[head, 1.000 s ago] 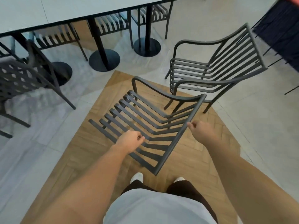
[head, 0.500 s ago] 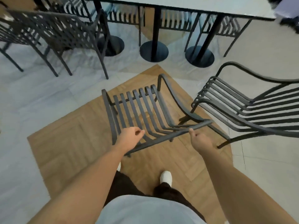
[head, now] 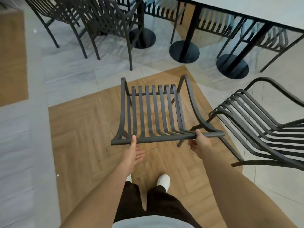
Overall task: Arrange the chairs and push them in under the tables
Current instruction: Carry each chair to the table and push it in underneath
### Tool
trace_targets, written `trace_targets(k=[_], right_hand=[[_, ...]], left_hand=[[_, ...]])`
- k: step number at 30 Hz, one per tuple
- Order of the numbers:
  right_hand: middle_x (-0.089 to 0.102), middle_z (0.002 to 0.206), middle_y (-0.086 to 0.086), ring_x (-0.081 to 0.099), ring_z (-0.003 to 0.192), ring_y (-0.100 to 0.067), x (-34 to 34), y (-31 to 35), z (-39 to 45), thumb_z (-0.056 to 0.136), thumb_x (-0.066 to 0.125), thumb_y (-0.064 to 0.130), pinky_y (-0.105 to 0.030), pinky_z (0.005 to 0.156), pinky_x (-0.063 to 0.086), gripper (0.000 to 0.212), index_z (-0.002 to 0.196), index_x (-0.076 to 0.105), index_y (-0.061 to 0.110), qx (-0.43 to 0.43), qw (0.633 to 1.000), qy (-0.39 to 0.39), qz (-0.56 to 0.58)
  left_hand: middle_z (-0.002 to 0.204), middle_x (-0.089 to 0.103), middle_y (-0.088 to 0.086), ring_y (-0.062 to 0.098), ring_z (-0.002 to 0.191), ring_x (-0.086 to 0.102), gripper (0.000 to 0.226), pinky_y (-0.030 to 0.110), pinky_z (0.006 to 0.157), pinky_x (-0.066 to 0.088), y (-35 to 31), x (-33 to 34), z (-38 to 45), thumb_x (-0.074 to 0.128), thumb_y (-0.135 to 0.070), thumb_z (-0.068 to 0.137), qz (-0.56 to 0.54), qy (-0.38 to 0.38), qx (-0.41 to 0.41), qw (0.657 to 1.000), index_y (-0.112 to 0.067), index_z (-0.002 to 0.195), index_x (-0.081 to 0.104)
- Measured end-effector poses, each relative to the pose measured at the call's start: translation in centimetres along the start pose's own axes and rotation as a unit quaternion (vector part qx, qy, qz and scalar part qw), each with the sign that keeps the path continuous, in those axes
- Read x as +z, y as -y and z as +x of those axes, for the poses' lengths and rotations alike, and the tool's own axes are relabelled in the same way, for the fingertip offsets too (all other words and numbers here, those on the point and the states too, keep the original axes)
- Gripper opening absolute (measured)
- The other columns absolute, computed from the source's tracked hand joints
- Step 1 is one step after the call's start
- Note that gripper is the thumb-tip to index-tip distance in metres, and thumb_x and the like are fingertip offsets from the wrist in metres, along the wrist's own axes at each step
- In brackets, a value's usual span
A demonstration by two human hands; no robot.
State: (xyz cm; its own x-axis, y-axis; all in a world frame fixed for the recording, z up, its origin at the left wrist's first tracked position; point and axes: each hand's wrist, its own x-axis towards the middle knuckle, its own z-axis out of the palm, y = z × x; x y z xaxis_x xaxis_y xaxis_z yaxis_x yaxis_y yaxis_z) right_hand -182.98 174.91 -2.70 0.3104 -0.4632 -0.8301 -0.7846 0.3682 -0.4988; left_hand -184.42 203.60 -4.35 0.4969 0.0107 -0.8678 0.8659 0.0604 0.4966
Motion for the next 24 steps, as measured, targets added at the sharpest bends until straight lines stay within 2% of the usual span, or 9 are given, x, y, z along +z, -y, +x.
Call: trace_targets(k=[2,5,7,11,13,17,24], right_hand=[[0.069,0.099,-0.013,0.068,0.102,-0.030,0.4,0.2,0.2,0.099,0.061,0.043,-0.040,0.088,0.056,0.035,0.101,0.058,0.008,0.015,0.999,-0.002,0.047],[0.067,0.107,-0.013,0.067,0.104,-0.028,0.9,0.5,0.3,0.098,0.066,0.034,-0.037,0.083,0.054,0.032,0.111,0.054,0.007,0.042,0.991,0.002,0.130],[0.066,0.112,-0.014,0.066,0.106,-0.028,1.1,0.8,0.5,0.097,0.068,0.027,-0.037,0.088,0.055,0.030,0.113,0.054,0.006,0.060,0.983,0.009,0.175],[0.062,0.126,-0.020,0.063,0.115,-0.035,1.2,1.0,1.2,0.095,0.068,0.013,-0.046,0.101,0.053,0.035,0.126,0.055,0.003,0.088,0.968,0.008,0.234],[0.060,0.128,-0.021,0.062,0.117,-0.037,1.4,1.2,1.3,0.095,0.067,0.009,-0.049,0.101,0.052,0.037,0.128,0.054,0.002,0.096,0.965,-0.003,0.245],[0.059,0.127,-0.020,0.061,0.118,-0.038,2.0,1.7,1.0,0.094,0.065,0.004,-0.051,0.101,0.052,0.038,0.130,0.054,0.004,0.099,0.963,-0.033,0.248],[0.058,0.129,-0.020,0.058,0.121,-0.038,5.6,1.6,0.1,0.089,0.067,0.000,-0.051,0.104,0.050,0.049,0.135,0.051,0.004,0.105,0.954,-0.054,0.277]], left_hand=[[0.135,0.062,0.022,0.031,0.126,0.060,0.094,0.041,0.112,0.045,-0.5,-0.1,0.9,0.043,-0.075,0.092,-0.139,-0.004,-0.026,0.990,0.002,0.145,0.045],[0.142,0.054,0.025,0.035,0.135,0.052,0.075,0.045,0.116,0.041,-1.9,0.3,1.8,0.057,-0.054,0.100,-0.280,-0.045,-0.036,0.958,-0.003,0.151,0.039],[0.145,0.051,0.023,0.036,0.137,0.050,0.059,0.047,0.117,0.040,-2.6,0.5,2.2,0.061,-0.035,0.103,-0.336,-0.062,-0.043,0.939,-0.005,0.150,0.041],[0.142,0.055,0.021,0.035,0.132,0.054,0.047,0.050,0.114,0.043,-3.3,0.8,3.0,0.060,-0.014,0.103,-0.423,-0.079,-0.063,0.900,-0.001,0.146,0.044],[0.140,0.056,0.020,0.035,0.131,0.055,0.044,0.050,0.113,0.045,-3.7,1.0,3.3,0.059,-0.008,0.103,-0.444,-0.091,-0.070,0.888,0.000,0.144,0.046],[0.140,0.055,0.021,0.035,0.132,0.055,0.046,0.050,0.113,0.045,-3.7,0.9,4.1,0.058,-0.004,0.102,-0.441,-0.105,-0.082,0.887,0.000,0.145,0.045],[0.144,0.051,0.022,0.035,0.137,0.051,0.051,0.049,0.115,0.042,-6.1,-2.3,5.8,0.059,-0.007,0.102,-0.401,-0.107,-0.065,0.907,-0.001,0.149,0.041]])
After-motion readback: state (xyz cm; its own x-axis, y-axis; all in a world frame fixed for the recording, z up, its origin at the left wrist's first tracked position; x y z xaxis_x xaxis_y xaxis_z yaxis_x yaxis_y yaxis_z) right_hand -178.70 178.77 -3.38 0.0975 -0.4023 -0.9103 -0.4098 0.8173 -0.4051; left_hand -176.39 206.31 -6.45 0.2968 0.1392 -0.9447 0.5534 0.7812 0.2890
